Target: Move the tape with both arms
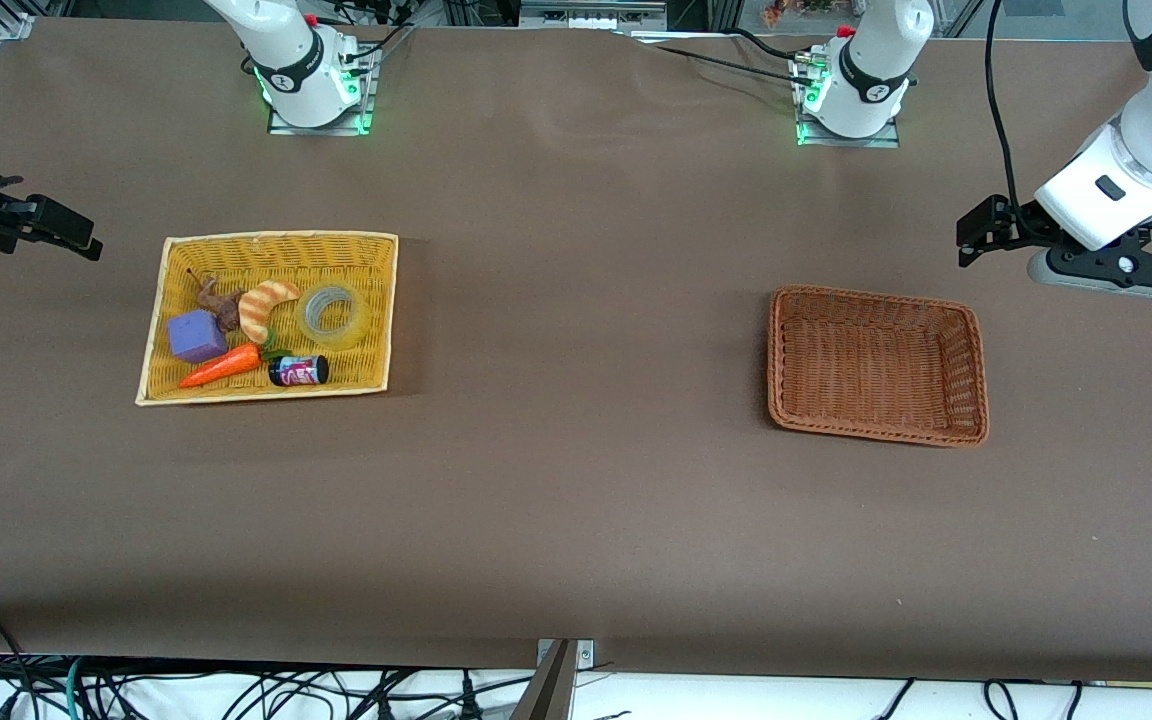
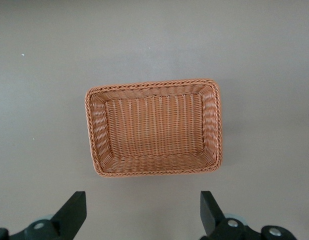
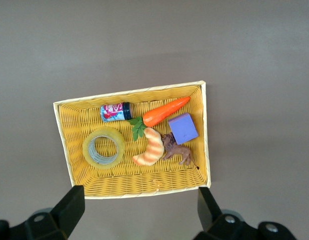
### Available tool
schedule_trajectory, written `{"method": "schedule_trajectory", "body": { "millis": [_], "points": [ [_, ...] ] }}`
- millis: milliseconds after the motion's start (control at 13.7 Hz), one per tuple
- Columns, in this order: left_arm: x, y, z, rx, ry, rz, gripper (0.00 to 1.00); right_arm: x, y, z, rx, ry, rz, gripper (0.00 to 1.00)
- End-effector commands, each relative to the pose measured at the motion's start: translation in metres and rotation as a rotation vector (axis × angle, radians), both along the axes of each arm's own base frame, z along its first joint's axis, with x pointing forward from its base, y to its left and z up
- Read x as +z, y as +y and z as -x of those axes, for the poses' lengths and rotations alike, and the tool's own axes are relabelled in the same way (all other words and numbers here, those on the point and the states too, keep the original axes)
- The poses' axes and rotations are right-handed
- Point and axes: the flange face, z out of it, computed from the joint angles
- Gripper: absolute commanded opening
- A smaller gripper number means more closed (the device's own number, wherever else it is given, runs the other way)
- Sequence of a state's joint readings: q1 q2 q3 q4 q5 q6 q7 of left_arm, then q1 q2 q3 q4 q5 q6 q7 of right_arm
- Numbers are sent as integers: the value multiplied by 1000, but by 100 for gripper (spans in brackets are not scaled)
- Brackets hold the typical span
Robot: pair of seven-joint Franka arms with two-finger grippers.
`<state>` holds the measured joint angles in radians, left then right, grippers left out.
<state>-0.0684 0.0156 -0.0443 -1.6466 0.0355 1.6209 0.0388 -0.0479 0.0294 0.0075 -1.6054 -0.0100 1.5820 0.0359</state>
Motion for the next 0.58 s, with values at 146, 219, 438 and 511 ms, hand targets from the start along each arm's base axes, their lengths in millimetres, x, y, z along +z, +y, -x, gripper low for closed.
{"method": "schedule_trajectory", "body": {
  "millis": [146,219,438,511],
  "points": [
    [6,-3,1,7,9,22,100,7,-2,-4,-2,-15,-8,100],
    [6,-3,1,7,9,22,100,1,-1,-7,1,-7,-1,100],
    [6,-3,1,8,9,22,100,-32,-4,-22,51,44,4,100],
    [5,-3,1,10,12,22,100,-41,-2,-23,99,72,-7,100]
  ]
}}
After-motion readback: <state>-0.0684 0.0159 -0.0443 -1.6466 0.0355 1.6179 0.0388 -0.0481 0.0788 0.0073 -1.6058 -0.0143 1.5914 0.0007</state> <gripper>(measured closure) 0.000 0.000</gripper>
